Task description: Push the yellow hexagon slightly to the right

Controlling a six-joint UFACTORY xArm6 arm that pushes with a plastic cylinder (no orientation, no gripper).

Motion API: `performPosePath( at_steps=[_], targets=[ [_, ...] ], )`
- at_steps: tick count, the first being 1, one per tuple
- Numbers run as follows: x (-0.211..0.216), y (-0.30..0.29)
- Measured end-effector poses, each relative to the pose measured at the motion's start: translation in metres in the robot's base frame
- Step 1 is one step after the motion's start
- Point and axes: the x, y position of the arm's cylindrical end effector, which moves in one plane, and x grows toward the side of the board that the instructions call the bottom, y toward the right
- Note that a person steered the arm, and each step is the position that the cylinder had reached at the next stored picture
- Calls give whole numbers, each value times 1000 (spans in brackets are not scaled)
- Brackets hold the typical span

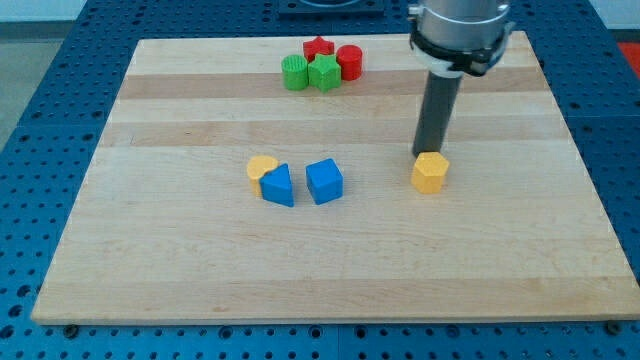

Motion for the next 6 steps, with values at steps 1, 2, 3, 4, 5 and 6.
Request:
performPosePath(
  at_steps=[1, 2, 3, 4, 5, 6],
  targets=[
    [-1, -30],
    [0, -62],
    [47, -59],
    [49, -41],
    [30, 3],
    [-4, 41]
  ],
)
